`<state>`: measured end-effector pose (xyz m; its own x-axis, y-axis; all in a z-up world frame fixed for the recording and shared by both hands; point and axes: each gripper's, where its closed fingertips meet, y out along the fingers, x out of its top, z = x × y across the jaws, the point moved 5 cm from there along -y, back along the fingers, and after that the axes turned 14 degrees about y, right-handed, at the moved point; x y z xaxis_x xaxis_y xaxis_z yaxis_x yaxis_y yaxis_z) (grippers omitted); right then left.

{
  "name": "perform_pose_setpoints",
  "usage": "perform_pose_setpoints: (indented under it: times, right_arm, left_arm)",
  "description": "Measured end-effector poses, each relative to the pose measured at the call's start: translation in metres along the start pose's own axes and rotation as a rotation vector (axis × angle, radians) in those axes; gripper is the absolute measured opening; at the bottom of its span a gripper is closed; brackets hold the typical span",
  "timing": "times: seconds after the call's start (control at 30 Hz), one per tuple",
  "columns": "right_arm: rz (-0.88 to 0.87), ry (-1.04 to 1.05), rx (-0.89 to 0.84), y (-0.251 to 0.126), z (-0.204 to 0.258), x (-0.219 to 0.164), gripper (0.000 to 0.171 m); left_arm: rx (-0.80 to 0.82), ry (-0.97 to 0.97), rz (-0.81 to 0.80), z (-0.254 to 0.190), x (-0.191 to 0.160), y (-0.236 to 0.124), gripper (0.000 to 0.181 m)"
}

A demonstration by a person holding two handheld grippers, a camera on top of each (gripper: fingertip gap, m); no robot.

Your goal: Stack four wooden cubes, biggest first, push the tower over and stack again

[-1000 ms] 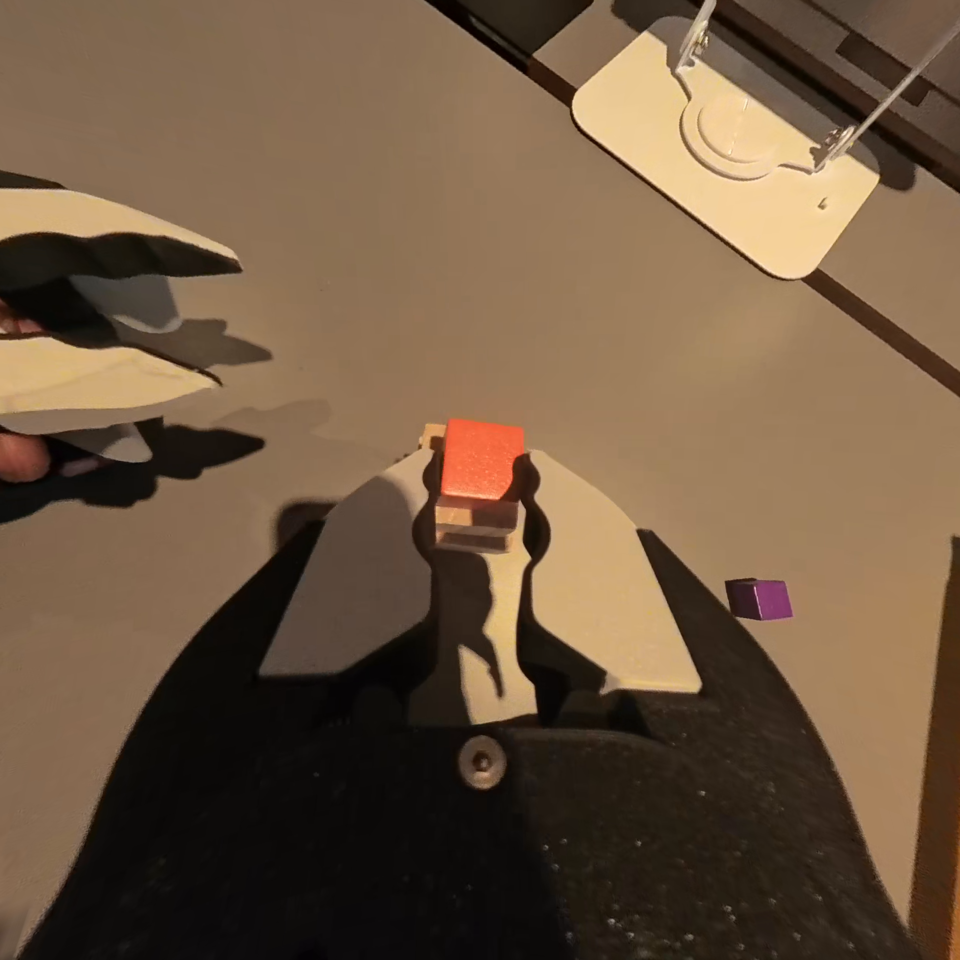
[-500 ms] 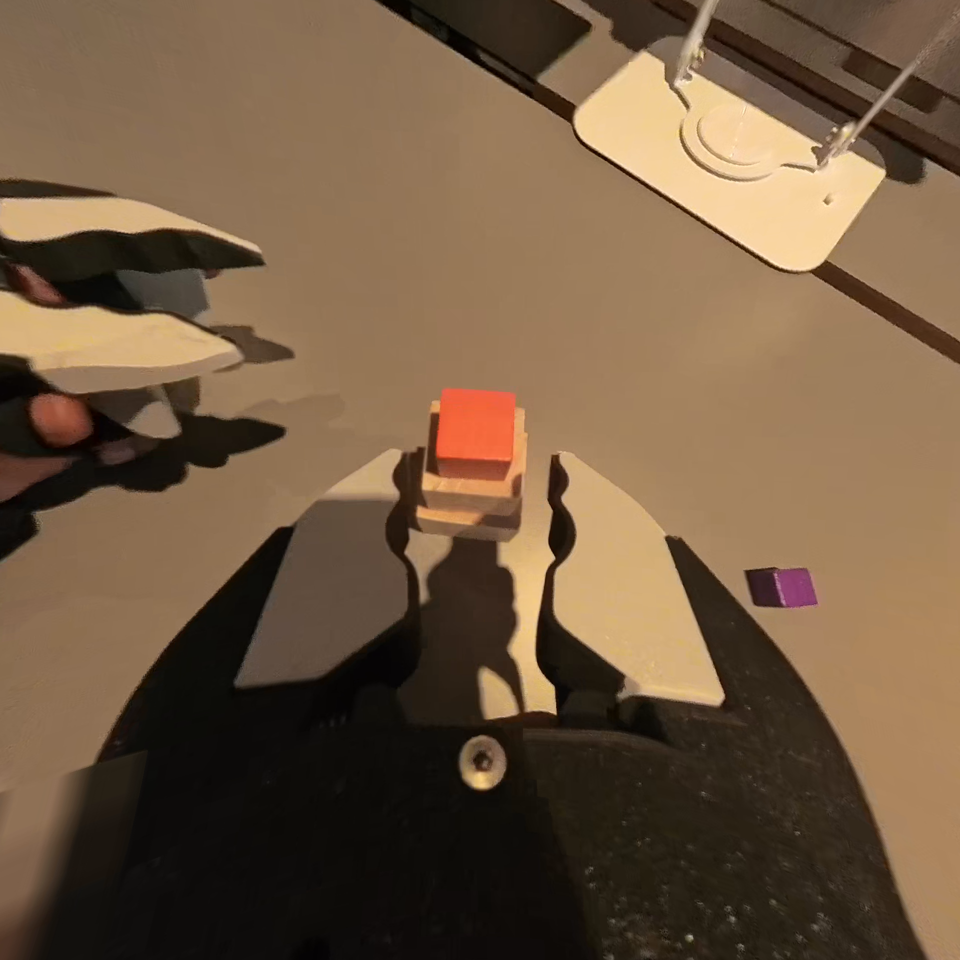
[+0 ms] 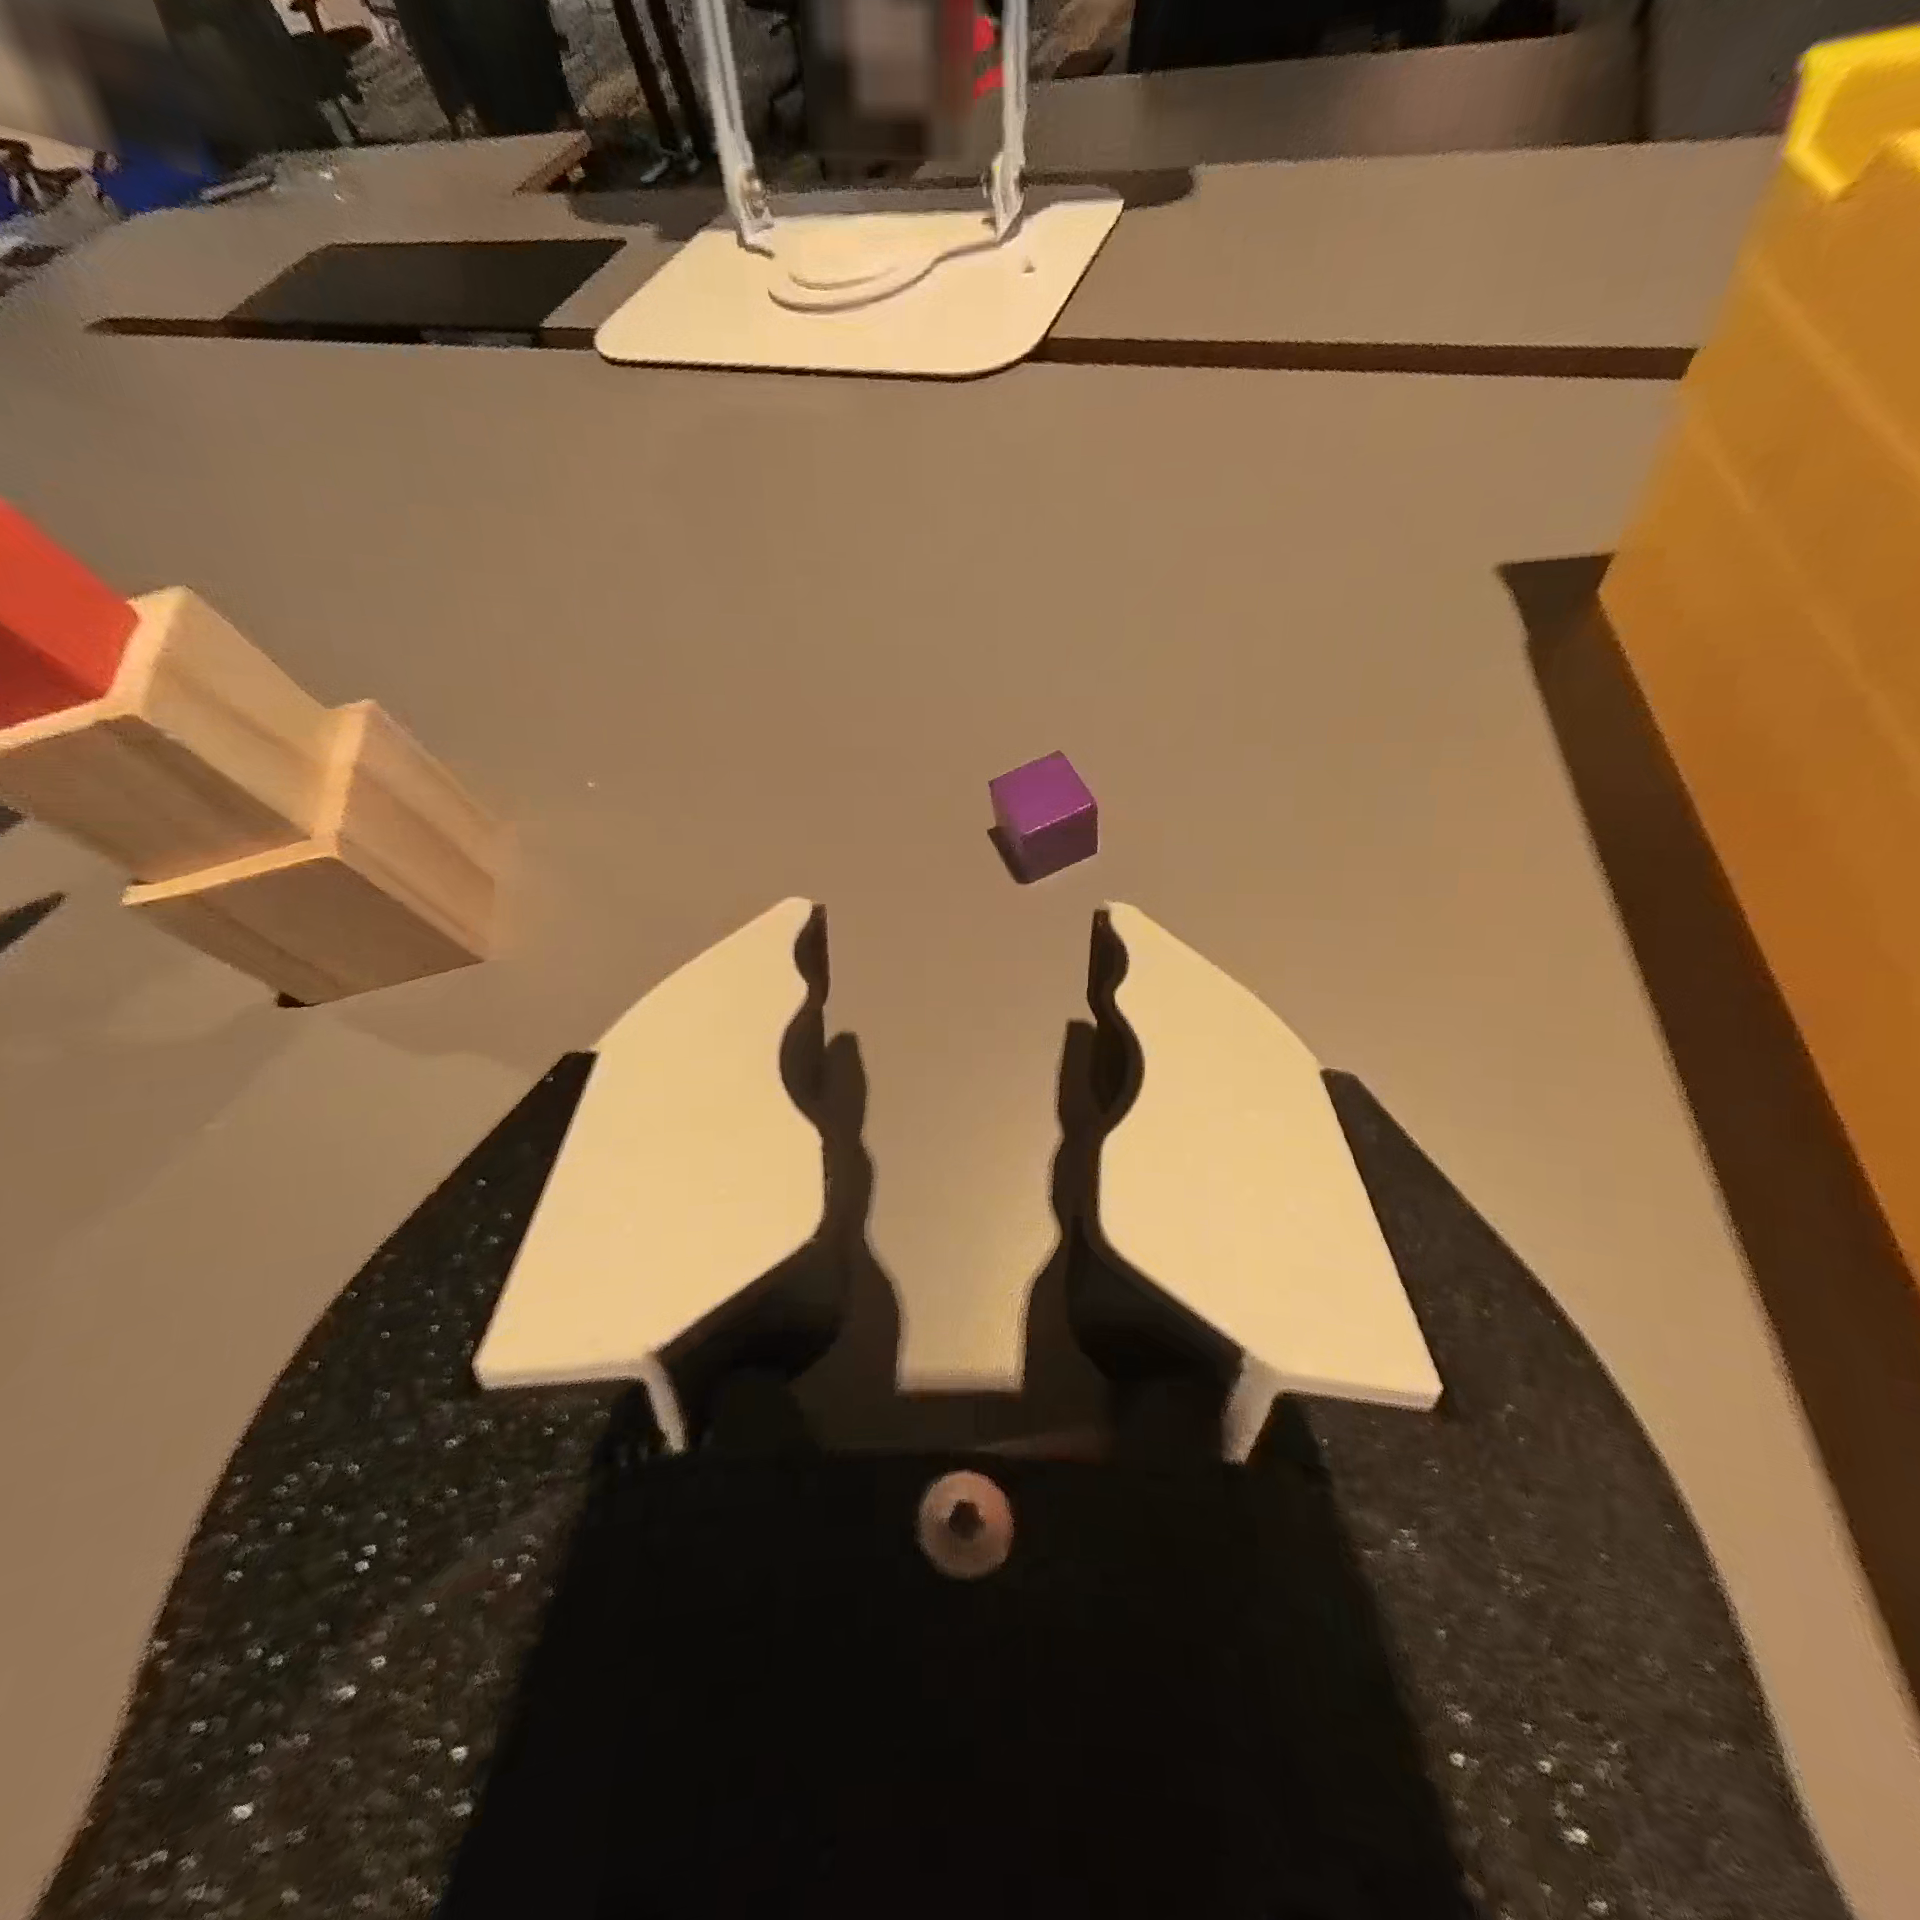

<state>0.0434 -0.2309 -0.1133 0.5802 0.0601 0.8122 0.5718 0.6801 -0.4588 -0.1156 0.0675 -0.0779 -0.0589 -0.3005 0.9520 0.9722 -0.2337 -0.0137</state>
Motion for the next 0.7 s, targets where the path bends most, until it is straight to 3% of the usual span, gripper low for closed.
perform_pose_setpoints:
  times: [0.33, 0.57, 0.63, 0.7]
  right_arm:
    - [0.218, -0.343, 0.010, 0.053, -0.010, 0.004, 0.050]
    - [0.238, -0.401, 0.000, 0.066, -0.020, 0.011, 0.050]
    - [0.268, -0.408, 0.019, 0.069, -0.020, 0.011, 0.046]
    - [0.308, -0.406, 0.057, 0.070, -0.019, 0.008, 0.029]
  left_arm:
    - [0.037, 0.117, -0.030, -0.007, 0.003, 0.001, 0.045]
    - [0.065, 0.081, -0.086, -0.002, 0.006, -0.006, 0.044]
    - [0.064, 0.074, -0.090, -0.002, 0.007, -0.007, 0.044]
    - [0.062, 0.076, -0.090, -0.002, 0.007, -0.007, 0.044]
